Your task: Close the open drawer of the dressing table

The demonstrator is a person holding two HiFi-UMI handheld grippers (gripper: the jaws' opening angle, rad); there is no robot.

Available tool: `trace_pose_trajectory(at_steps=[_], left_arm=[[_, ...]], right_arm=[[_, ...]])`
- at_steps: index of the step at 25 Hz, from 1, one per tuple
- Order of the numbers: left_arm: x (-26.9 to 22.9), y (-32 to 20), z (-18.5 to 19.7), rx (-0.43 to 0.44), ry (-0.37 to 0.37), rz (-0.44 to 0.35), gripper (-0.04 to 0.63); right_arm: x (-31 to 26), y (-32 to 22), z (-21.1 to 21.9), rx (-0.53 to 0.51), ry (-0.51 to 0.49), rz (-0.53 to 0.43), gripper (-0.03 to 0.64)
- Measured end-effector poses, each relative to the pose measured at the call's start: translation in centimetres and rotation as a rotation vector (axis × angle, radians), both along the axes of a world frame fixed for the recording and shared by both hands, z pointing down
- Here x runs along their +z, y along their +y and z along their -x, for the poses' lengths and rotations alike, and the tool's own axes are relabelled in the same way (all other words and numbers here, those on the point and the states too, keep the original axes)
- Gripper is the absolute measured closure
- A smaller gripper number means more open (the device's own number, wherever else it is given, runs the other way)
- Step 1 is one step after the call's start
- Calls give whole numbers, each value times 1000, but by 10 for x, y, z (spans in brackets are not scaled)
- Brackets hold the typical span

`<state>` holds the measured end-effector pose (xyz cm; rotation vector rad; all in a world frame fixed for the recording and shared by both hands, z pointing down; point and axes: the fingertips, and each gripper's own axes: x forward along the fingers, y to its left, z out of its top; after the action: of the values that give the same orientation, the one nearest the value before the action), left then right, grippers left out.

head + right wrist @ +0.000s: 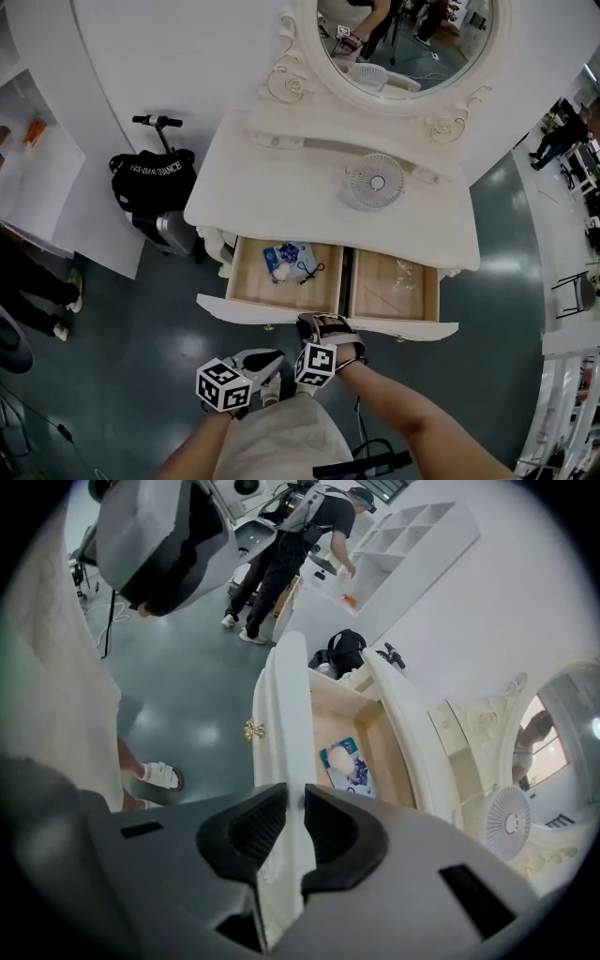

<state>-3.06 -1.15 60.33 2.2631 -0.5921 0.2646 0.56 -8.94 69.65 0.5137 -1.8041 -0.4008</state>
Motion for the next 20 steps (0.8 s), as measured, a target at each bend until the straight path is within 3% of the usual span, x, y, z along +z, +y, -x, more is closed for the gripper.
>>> trace_pose_trajectory(at_steps=[20], left_arm=[[7,-7,-14,-13,5,31,577]], right_arm=[[0,-38,-6,54,-11,25,548]])
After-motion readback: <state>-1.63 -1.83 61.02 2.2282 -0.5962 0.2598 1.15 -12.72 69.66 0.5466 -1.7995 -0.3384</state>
